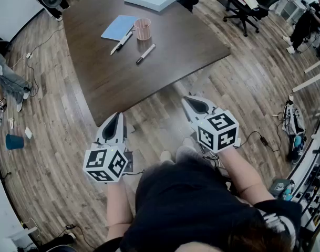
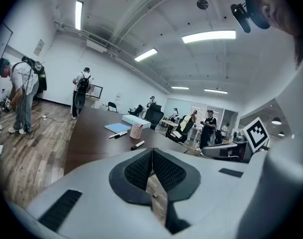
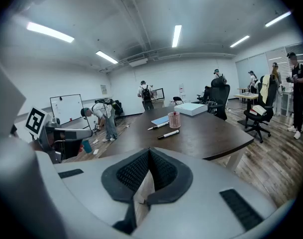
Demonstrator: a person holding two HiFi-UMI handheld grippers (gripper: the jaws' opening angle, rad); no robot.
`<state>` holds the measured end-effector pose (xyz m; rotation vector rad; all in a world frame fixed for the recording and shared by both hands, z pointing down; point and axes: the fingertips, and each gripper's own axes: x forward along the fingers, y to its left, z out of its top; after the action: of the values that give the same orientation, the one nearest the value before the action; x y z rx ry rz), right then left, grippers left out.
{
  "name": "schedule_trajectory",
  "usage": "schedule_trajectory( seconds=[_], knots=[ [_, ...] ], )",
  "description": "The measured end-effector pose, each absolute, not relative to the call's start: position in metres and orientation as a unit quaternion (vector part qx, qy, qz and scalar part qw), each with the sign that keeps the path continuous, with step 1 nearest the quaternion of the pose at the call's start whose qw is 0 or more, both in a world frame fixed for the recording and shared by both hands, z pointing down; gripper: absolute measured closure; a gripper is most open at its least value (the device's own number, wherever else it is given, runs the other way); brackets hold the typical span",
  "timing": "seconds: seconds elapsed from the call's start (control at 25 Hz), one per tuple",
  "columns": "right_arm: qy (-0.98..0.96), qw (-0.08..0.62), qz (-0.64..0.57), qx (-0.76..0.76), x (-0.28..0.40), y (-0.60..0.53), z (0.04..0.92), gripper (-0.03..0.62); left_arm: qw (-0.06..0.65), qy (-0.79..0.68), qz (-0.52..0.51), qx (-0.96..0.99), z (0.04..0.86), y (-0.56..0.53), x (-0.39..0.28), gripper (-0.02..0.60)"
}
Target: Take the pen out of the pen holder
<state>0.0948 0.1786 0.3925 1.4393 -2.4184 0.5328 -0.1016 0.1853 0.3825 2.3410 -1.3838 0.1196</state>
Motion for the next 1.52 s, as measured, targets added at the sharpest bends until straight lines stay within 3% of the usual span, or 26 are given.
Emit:
schedule_trajectory(
  seconds=[0.84,1.52],
  knots=[
    [-0.846,0.136,0.183,0.482,0.079,0.156,0.399,0.576,0.218,-0.516,0.050,0.827,0.394,0.174,-0.120,0.551],
    [-0.883,0.146,0.159,0.417,0.082,0.018,0.399,0.574,0.223,-0.555,0.051,0.800,0.395,0.056,-0.099,0.552]
  ],
)
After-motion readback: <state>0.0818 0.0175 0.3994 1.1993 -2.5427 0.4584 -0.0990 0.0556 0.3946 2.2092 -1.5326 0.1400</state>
